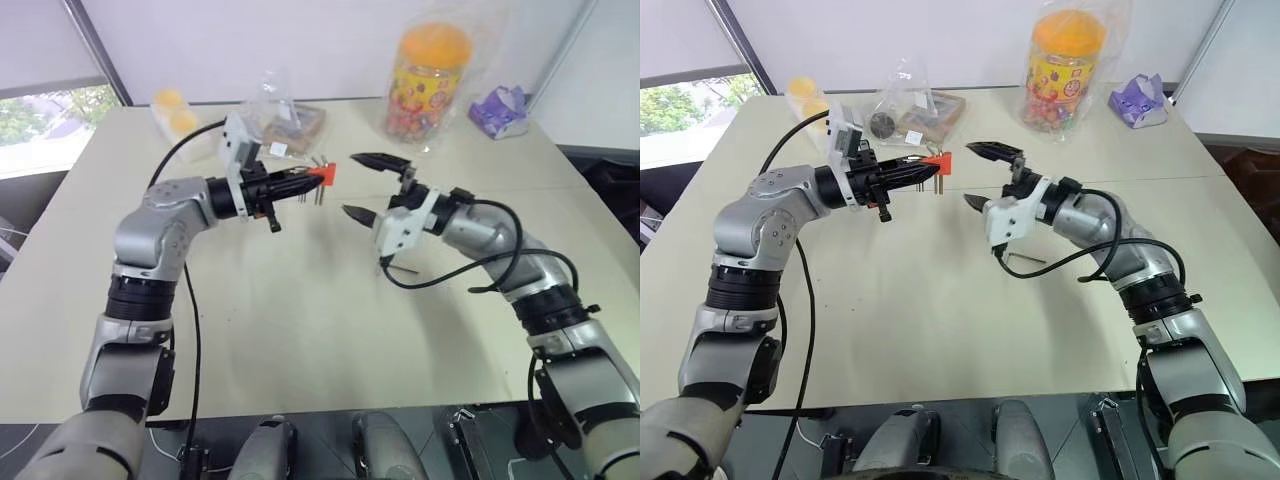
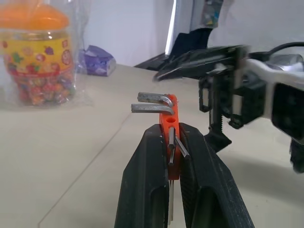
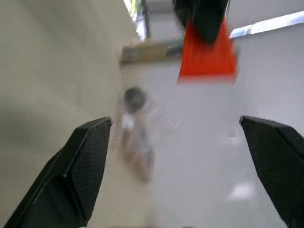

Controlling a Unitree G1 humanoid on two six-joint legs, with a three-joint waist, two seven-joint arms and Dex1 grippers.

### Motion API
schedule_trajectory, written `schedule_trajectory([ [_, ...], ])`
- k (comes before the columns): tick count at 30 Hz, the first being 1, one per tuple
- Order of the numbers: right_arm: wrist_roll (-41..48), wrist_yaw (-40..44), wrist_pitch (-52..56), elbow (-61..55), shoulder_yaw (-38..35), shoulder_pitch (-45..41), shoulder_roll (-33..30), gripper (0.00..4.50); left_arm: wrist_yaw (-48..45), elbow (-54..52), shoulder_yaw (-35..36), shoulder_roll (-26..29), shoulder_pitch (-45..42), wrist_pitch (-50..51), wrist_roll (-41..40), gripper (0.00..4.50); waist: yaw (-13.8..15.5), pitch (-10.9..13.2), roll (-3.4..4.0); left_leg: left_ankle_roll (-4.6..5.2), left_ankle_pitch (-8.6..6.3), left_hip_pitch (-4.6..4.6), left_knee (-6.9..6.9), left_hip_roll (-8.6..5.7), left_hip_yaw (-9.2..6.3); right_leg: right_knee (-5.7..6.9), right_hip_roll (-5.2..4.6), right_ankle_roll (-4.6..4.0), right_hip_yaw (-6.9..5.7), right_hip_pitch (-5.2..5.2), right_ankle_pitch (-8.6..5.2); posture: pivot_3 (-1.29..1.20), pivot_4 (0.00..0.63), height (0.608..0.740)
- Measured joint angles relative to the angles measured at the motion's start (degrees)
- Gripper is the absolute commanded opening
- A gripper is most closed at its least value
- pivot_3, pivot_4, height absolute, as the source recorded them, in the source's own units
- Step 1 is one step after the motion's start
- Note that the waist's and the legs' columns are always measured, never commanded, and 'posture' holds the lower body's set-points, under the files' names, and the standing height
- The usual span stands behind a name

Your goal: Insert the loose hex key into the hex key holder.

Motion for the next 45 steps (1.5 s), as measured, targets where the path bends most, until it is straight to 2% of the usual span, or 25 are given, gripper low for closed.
schedule_trajectory([
  [4,10.34,13.95,13.89,-1.12,-2.13,-0.16,-3.51,4.47,2.09,-1.13,0.35,-1.01,2.27,-2.47,0.10,0.00,0.11,0.00,0.00,0.01,0.00,0.00,0.00,0.00,-0.03,-0.01,-0.05,0.00,-0.02,0.00,0.00,0.00,0.150,0.740],
  [7,14.41,22.00,21.36,-4.13,-2.06,-0.11,-5.54,4.47,3.97,-1.94,1.12,-2.13,2.71,-4.20,0.04,0.00,0.12,0.00,0.00,0.01,-0.01,0.00,-0.01,0.00,-0.02,-0.01,-0.07,0.00,-0.02,0.00,0.00,0.00,0.150,0.740],
  [11,16.11,27.24,30.96,-6.41,-1.83,-0.01,-6.11,4.47,6.93,-4.07,3.00,-3.69,4.51,-6.03,-0.39,0.00,0.18,0.00,0.00,0.01,-0.01,0.00,0.00,0.00,-0.03,-0.01,-0.09,0.00,-0.01,0.00,0.00,0.00,0.150,0.740],
  [15,16.18,28.56,37.84,-6.50,-1.19,0.47,-5.58,4.47,9.01,-5.38,3.48,-4.27,5.25,-6.34,-0.56,0.00,0.41,0.00,0.00,0.01,-0.01,-0.02,0.03,-0.01,-0.02,-0.02,-0.12,0.00,-0.01,0.00,0.00,0.00,0.150,0.740],
  [21,14.97,29.76,41.51,-3.83,1.16,2.20,-4.38,4.47,10.52,-7.95,3.45,-4.65,5.91,-6.33,-1.14,0.00,0.70,0.00,-0.01,0.00,-0.01,-0.02,0.04,-0.02,-0.01,-0.03,-0.14,0.01,-0.01,0.00,0.00,0.00,0.150,0.740],
  [32,11.26,28.52,40.35,4.25,2.69,2.44,-3.02,4.47,11.66,-8.93,3.16,-4.54,6.86,-5.66,-1.73,0.00,1.40,-0.02,-0.04,0.00,-0.01,0.01,0.07,-0.01,0.01,-0.04,-0.11,0.00,-0.01,0.05,0.00,0.00,0.150,0.740],
  [35,11.30,28.52,41.18,4.83,2.34,2.39,-2.48,3.62,11.78,-8.93,3.04,-4.52,6.86,-5.62,-1.73,0.00,1.42,-0.02,-0.04,0.00,-0.01,0.02,0.08,-0.01,0.01,-0.04,-0.11,0.01,-0.01,0.07,0.00,0.00,0.150,0.740],
  [37,11.37,28.61,42.27,4.95,2.29,2.38,-1.93,2.77,11.90,-8.93,2.81,-4.49,6.86,-5.24,-1.72,0.00,1.41,-0.03,-0.04,0.00,-0.01,0.03,0.08,-0.01,0.00,-0.04,-0.11,0.01,-0.01,0.08,0.00,0.00,0.150,0.740],
  [42,12.11,29.23,46.61,5.15,1.91,2.03,-0.56,0.28,12.29,-8.94,2.63,-4.46,6.86,-5.14,-1.71,0.00,1.45,-0.03,-0.05,0.00,-0.01,0.03,0.10,-0.01,0.00,-0.04,-0.11,0.00,-0.01,0.10,0.00,0.00,0.150,0.740],
  [43,12.34,29.33,47.65,5.21,1.83,1.83,-0.38,0.07,12.31,-8.93,2.63,-4.43,6.86,-5.14,-1.70,0.00,1.47,-0.03,-0.05,0.00,-0.01,0.04,0.10,-0.02,0.00,-0.04,-0.11,0.01,-0.01,0.10,0.00,0.00,0.150,0.740],
  [45,12.42,29.53,49.25,5.23,1.80,1.45,-0.31,0.07,12.34,-8.93,2.63,-4.41,6.86,-5.14,-1.70,0.00,1.55,-0.03,-0.05,0.00,-0.01,0.04,0.10,-0.01,-0.01,-0.04,-0.11,0.01,-0.01,0.10,0.00,0.00,0.150,0.740],
])
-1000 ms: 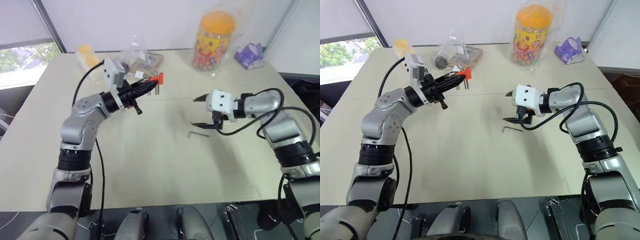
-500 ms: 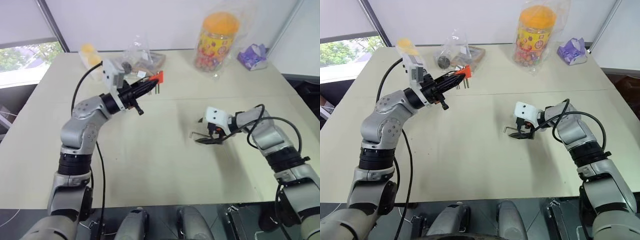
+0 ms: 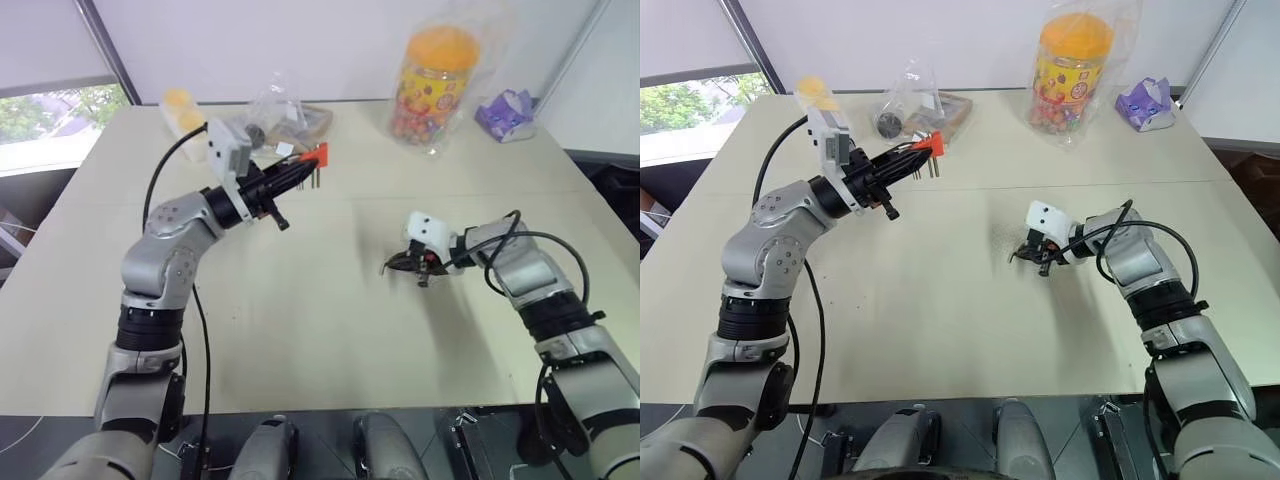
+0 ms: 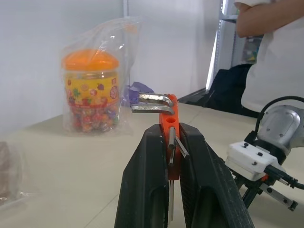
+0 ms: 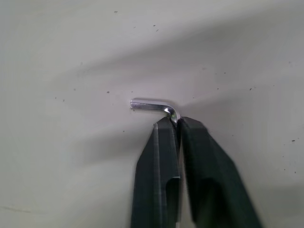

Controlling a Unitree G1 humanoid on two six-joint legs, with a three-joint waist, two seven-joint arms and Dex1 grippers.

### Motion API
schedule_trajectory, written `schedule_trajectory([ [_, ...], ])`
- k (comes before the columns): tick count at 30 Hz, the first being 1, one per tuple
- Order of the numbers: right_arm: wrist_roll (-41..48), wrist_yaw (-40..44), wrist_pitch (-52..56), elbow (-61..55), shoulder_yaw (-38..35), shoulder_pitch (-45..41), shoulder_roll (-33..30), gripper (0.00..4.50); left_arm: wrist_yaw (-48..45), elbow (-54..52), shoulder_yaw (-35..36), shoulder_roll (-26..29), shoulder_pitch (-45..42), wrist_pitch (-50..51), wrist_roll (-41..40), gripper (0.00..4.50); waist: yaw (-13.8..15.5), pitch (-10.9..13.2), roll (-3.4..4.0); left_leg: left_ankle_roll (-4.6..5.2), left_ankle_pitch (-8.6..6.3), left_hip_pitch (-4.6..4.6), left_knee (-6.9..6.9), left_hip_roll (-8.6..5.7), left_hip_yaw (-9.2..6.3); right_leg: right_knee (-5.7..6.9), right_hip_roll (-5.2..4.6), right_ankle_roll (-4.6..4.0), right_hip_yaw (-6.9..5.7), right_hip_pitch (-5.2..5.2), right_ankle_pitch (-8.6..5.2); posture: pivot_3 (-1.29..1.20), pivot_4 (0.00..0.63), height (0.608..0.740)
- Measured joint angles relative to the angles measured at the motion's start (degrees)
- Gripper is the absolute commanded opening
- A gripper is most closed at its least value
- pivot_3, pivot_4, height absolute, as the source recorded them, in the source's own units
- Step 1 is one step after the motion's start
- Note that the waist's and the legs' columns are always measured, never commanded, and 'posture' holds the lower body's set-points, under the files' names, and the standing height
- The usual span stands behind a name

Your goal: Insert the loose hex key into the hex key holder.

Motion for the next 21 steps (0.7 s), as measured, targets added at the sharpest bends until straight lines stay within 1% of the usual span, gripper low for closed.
schedule_trajectory([
  [5,-0.02,-1.17,0.81,-0.41,-0.19,-0.13,0.47,0.07,0.09,0.00,0.00,0.03,0.00,-0.01,0.03,0.00,0.01,0.00,0.00,0.00,0.00,0.00,0.00,0.00,0.00,0.00,-0.01,0.00,0.00,0.00,0.00,0.00,0.150,0.740],
  [7,-0.16,-6.46,-3.17,0.38,-2.22,0.41,2.83,0.07,0.15,0.01,0.00,0.04,0.00,-0.01,0.03,0.00,-0.16,0.00,0.00,0.00,0.00,-0.01,-0.02,0.00,0.01,0.01,0.00,0.00,0.01,-0.05,0.00,0.00,0.150,0.740],
  [9,0.07,-12.46,-10.06,1.50,-4.94,0.44,6.05,0.07,0.18,0.00,-0.02,0.02,-0.02,-0.01,0.03,0.00,-0.27,0.00,0.00,-0.01,0.00,-0.02,-0.06,0.01,0.02,0.04,0.00,0.00,0.02,-0.13,0.00,0.00,0.150,0.740],
  [11,0.01,-21.96,-19.94,2.48,-8.62,-0.60,10.04,0.07,0.23,0.03,-0.05,-0.01,-0.05,-0.02,0.04,0.00,-0.25,0.01,0.01,-0.01,0.00,-0.05,-0.08,0.01,0.02,0.06,-0.01,0.00,0.02,-0.17,0.00,0.00,0.150,0.740],
  [13,-0.11,-29.71,-26.40,2.64,-11.76,-2.89,13.00,0.07,0.32,0.12,-0.05,-0.07,-0.07,-0.05,0.07,0.00,-0.18,0.01,0.00,-0.01,0.00,-0.06,-0.07,0.00,0.02,0.05,-0.01,0.00,0.01,-0.17,0.00,0.00,0.150,0.740],
  [17,0.01,-39.33,-32.28,0.22,-15.31,-4.87,17.30,0.07,0.57,0.43,-0.09,-0.54,-0.17,-0.15,0.14,0.00,0.01,0.00,0.00,-0.01,0.01,-0.06,-0.05,-0.01,-0.03,0.04,-0.01,0.00,-0.02,-0.11,0.00,0.00,0.150,0.740],
  [19,0.15,-43.18,-32.79,-1.61,-15.98,-4.86,20.07,0.07,0.68,0.66,-0.15,-0.87,-0.18,-0.18,0.21,0.00,-0.15,0.00,0.00,-0.01,0.01,-0.06,-0.05,-0.02,-0.02,0.04,0.00,0.00,-0.01,-0.12,0.00,0.00,0.150,0.740],
  [21,0.63,-45.31,-32.35,-3.70,-16.28,-4.88,21.78,0.07,0.85,0.75,-0.36,-1.07,-0.17,-0.19,0.22,0.00,-0.20,0.01,0.00,-0.01,0.01,-0.06,-0.06,-0.01,-0.02,0.05,0.01,0.00,-0.02,-0.13,0.00,0.00,0.150,0.740],
])
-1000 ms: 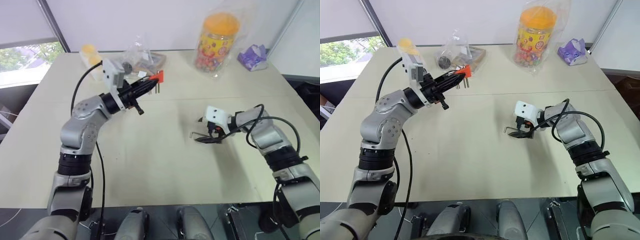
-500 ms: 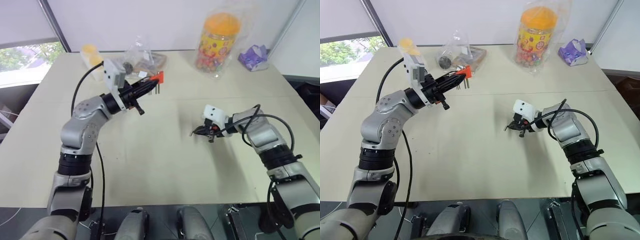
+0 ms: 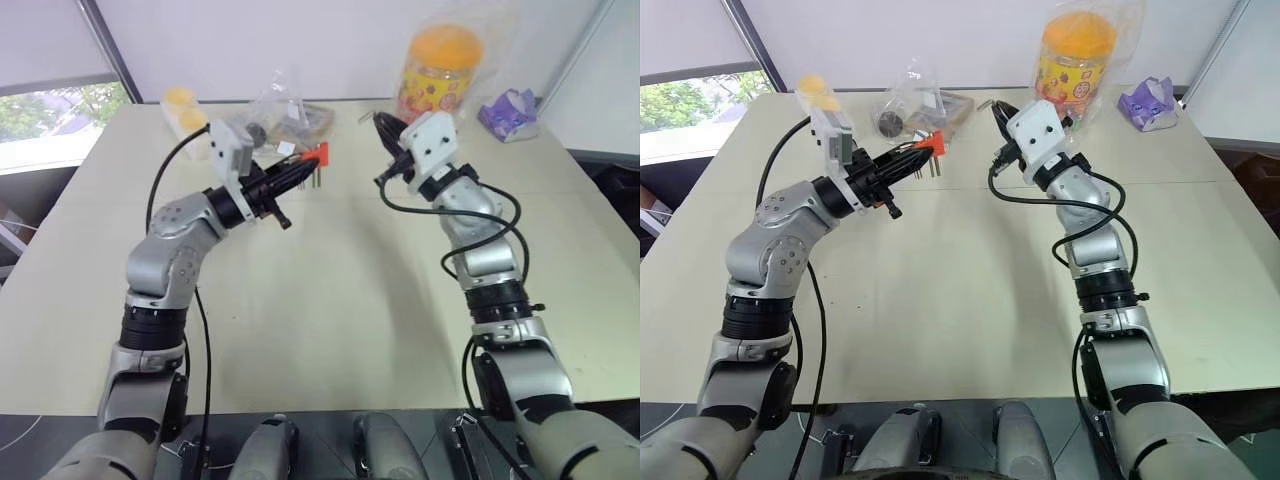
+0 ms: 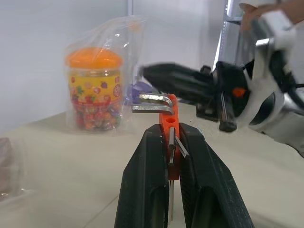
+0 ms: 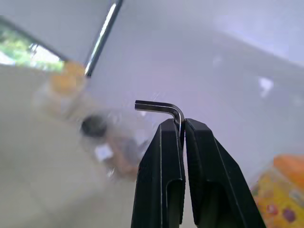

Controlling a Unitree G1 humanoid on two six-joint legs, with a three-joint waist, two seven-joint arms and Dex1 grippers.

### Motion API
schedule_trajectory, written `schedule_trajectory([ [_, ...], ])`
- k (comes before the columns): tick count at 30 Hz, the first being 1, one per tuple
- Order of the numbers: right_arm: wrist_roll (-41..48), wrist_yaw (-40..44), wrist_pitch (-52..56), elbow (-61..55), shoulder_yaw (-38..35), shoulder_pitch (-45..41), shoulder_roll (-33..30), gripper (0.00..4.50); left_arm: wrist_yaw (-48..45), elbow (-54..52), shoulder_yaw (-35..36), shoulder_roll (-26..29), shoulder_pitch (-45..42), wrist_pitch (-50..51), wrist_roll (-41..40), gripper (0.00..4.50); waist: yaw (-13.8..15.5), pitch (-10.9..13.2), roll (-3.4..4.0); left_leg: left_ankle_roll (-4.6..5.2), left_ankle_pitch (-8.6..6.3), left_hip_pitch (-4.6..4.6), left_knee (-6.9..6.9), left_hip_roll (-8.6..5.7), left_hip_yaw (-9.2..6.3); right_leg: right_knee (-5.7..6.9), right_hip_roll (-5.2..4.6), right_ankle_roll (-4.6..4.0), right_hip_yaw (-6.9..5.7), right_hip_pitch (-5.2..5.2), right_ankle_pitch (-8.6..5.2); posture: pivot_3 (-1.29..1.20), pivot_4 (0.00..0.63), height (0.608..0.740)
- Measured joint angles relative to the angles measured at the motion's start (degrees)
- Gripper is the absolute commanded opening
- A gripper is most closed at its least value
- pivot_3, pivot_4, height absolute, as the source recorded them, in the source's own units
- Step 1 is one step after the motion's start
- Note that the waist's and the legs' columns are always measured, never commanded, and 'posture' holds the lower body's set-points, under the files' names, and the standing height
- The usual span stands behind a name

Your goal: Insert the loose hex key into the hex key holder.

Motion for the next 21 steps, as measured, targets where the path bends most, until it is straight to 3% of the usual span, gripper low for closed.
schedule_trajectory([
  [12,12.39,0.60,18.31,-16.90,-0.80,-1.76,4.96,0.07,0.08,3.29,-0.29,-0.85,-0.16,-1.14,1.72,0.00,-0.07,0.00,0.01,0.00,0.00,0.00,-0.02,0.00,-0.02,0.02,0.01,0.00,0.00,-0.01,0.00,0.00,0.150,0.740],
  [21,11.43,-3.93,15.63,-19.39,0.37,0.09,10.15,0.07,-0.40,3.81,-0.67,-1.60,-1.85,-1.19,2.17,0.00,-0.15,0.00,0.01,0.00,0.00,0.00,-0.02,0.00,-0.02,0.04,0.01,0.00,0.00,-0.02,0.00,0.00,0.150,0.740],
])
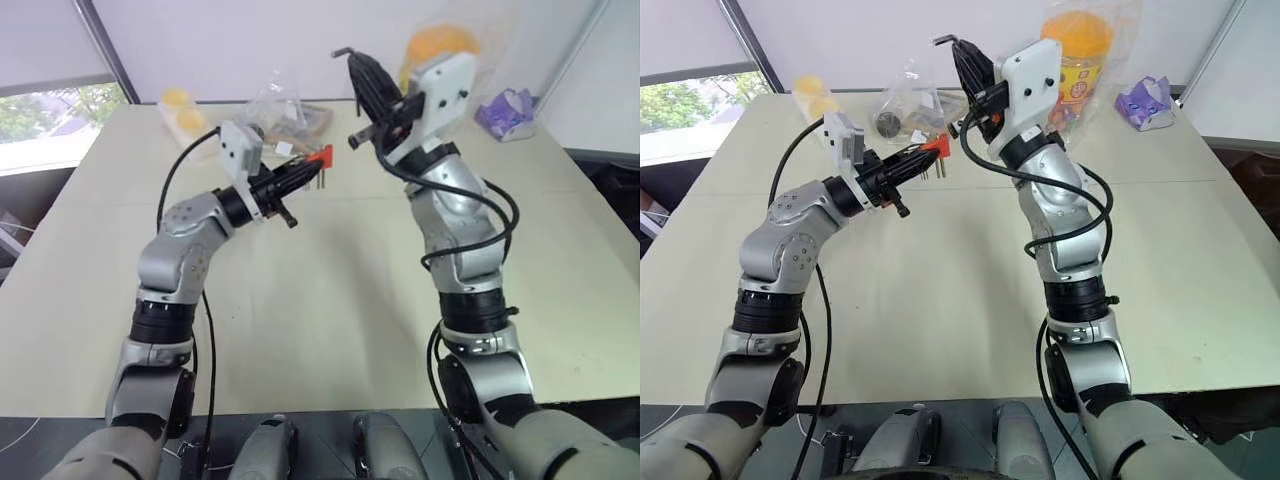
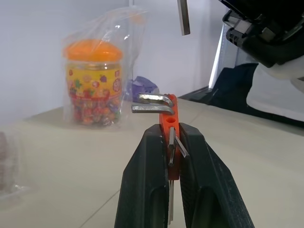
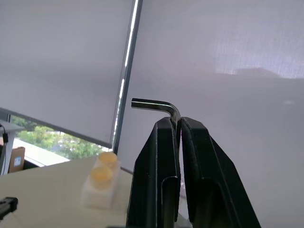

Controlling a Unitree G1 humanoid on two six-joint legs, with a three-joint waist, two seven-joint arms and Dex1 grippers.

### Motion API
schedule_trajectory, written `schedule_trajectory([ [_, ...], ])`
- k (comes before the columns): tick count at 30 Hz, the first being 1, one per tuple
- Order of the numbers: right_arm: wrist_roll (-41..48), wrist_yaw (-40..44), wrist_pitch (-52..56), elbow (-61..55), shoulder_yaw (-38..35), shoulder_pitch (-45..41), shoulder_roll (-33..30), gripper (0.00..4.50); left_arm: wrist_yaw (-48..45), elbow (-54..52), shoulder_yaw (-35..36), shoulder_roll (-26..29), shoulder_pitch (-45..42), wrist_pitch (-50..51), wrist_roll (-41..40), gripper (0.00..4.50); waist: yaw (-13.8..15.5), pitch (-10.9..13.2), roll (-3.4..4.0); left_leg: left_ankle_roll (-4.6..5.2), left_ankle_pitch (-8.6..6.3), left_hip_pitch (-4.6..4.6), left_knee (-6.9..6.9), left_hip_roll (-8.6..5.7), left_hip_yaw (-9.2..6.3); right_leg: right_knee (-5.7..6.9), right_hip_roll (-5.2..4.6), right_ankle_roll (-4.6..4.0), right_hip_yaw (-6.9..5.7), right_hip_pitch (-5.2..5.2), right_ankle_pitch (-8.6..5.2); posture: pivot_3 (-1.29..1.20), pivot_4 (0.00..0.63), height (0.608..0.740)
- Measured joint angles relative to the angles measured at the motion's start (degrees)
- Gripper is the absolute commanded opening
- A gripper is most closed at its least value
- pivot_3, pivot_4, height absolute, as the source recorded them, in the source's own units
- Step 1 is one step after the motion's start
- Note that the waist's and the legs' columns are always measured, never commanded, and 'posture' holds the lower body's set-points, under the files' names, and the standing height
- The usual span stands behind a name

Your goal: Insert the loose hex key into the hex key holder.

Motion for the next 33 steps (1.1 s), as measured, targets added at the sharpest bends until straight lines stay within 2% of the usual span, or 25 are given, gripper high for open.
schedule_trajectory([
  [11,-3.17,-1.84,-4.87,0.16,3.94,4.27,3.54,0.07,0.00,-0.15,-0.02,-0.32,-0.19,0.51,-0.02,0.00,-1.24,0.00,0.00,0.00,0.00,0.01,-0.04,0.00,-0.04,0.06,0.01,0.00,-0.01,-0.03,0.00,0.00,0.150,0.740],
  [33,-4.22,-1.53,-6.00,0.81,4.65,4.33,3.94,0.07,0.43,-1.16,-0.05,-1.07,-0.19,1.42,-0.06,0.00,-1.23,0.00,0.00,0.00,0.00,0.01,-0.05,0.00,-0.04,0.07,0.02,0.00,-0.01,-0.04,0.00,0.00,0.150,0.740],
])
